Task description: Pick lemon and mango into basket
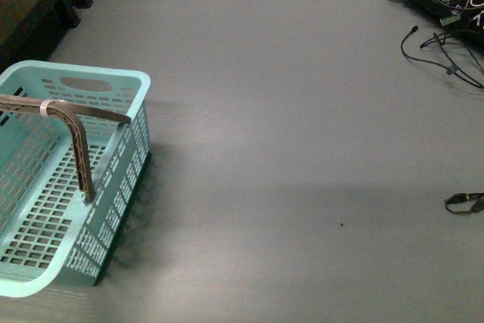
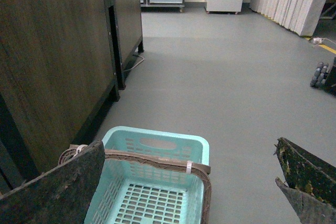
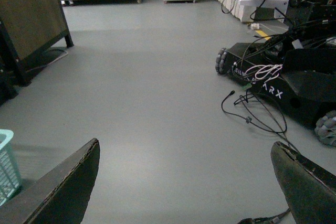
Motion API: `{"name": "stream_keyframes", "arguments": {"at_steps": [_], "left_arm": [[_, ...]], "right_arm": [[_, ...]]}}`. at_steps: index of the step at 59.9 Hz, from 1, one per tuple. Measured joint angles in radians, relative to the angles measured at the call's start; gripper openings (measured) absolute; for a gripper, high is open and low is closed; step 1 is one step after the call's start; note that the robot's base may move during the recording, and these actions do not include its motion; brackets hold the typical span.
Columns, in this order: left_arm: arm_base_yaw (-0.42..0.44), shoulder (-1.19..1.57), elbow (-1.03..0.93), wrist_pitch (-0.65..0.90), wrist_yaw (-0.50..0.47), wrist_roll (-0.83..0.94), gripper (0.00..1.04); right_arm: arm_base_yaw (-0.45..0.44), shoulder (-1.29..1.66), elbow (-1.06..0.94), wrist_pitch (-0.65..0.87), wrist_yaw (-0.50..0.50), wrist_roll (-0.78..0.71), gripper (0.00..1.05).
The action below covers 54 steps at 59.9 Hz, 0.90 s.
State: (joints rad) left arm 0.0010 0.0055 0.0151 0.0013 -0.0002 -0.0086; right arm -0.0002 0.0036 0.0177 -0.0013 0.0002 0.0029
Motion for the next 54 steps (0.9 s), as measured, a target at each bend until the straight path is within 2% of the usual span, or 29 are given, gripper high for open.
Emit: {"name": "stream_keyframes", "arguments": {"at_steps": [41, 44, 46, 51, 54], "left_arm": [[-0.006, 0.008, 0.003, -0.013, -0.019, -0.013, 0.98], [-0.058, 0.121, 0.087, -0.228, -0.195, -0.205, 0.98], [-0.06, 0.195, 0.122, -0.338, -0.244, -0.374, 0.98], [-0.035, 0.236, 0.126, -0.378, -0.226, -0.651, 0.98], [-0.016, 0.254, 0.132, -0.362, -0.205, -0.745, 0.98]], "right_arm": [[0.0, 0.0, 0.0, 0.0, 0.0, 0.0, 0.96], [0.0, 0.0, 0.0, 0.0, 0.0, 0.0, 0.96], [0.0, 0.0, 0.0, 0.0, 0.0, 0.0, 0.96], [0.0, 0.0, 0.0, 0.0, 0.0, 0.0, 0.96], [0.0, 0.0, 0.0, 0.0, 0.0, 0.0, 0.96]]}}
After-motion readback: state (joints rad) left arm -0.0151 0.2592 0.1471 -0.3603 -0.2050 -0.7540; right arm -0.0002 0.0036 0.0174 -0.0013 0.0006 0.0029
